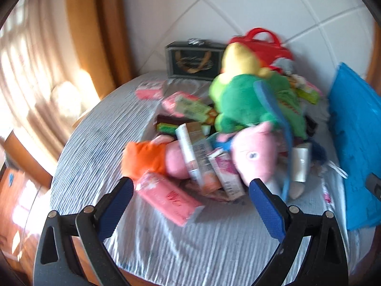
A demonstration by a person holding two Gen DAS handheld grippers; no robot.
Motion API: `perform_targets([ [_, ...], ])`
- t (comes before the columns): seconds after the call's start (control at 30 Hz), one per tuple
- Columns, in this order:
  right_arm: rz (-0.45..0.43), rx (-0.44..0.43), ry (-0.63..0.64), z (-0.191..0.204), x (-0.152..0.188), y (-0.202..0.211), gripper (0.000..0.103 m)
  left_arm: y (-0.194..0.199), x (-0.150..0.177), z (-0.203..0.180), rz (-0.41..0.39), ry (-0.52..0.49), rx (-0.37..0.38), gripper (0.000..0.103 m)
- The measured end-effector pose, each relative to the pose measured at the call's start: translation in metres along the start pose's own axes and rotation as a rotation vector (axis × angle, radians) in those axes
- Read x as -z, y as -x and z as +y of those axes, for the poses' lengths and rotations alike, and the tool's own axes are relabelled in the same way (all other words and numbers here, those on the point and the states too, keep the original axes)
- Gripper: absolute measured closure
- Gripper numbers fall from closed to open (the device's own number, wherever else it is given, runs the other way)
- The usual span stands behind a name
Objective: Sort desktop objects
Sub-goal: 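Reach both tools toward the pile of objects on the table, then grasp the pink tissue pack with left tool while right tool grasps white paper roll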
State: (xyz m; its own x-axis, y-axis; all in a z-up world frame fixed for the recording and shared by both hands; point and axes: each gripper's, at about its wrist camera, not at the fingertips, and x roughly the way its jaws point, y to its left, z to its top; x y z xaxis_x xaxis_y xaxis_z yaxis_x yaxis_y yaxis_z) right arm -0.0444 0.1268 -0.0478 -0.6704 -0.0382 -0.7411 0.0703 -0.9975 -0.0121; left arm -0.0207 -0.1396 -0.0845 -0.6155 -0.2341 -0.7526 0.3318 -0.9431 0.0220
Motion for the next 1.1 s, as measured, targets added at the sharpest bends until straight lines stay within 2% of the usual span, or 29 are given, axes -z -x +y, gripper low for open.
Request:
perform_targets([
  [0.13,0.079,-0.056,0.007,0.002,0.003,-0.046,0.000,-0.028,0.012,0.036,0.080,0.098,-0.104,0.004],
  [0.23,0.152,-0.088,-0.008,-0.001,0.011,-0.081,0.000,-0.051,0.028,0.058,0.154,0.125,-0.169,0.004],
  [0.33,0.226,-0.104,-0.010,0.000,0.022,-0.112,0.000,-0.067,0.041,0.069,0.221,0.163,-0.148,0.004],
  [0.43,0.285,-0.122,-0.002,0.005,0.032,-0.132,0.000,-0.069,0.046,0.071,0.228,0.192,-0.101,0.005],
  [0.63,0.320,-0.142,0.024,0.019,0.042,-0.144,0.001,-0.098,0.025,0.052,0.263,0.193,-0.070,0.005],
  [0.67,0.321,-0.143,0.028,0.021,0.042,-0.145,0.002,-0.106,0.024,0.048,0.277,0.195,-0.062,0.005],
  [0.7,0.324,-0.143,0.032,0.026,0.042,-0.147,0.011,-0.117,0.023,0.043,0.302,0.196,-0.059,0.005],
  [0.73,0.333,-0.147,0.039,0.029,0.043,-0.149,0.028,-0.128,0.024,0.039,0.329,0.195,-0.046,0.005],
  [0.8,0.348,-0.150,0.046,0.036,0.045,-0.155,0.048,-0.146,0.030,0.033,0.378,0.190,-0.021,0.005],
  [0.9,0.363,-0.168,0.045,0.043,0.048,-0.160,0.048,-0.162,0.041,0.031,0.416,0.203,0.008,0.008],
  [0.93,0.366,-0.176,0.049,0.046,0.049,-0.160,0.048,-0.164,0.044,0.033,0.416,0.210,0.028,0.013],
  [0.97,0.368,-0.186,0.054,0.049,0.050,-0.161,0.048,-0.163,0.045,0.034,0.412,0.216,0.053,0.022],
  [1.0,0.370,-0.190,0.059,0.052,0.050,-0.163,0.048,-0.161,0.046,0.035,0.408,0.214,0.071,0.024],
  [1.1,0.373,-0.202,0.053,0.057,0.047,-0.172,0.048,-0.154,0.045,0.037,0.394,0.147,0.032,0.033],
])
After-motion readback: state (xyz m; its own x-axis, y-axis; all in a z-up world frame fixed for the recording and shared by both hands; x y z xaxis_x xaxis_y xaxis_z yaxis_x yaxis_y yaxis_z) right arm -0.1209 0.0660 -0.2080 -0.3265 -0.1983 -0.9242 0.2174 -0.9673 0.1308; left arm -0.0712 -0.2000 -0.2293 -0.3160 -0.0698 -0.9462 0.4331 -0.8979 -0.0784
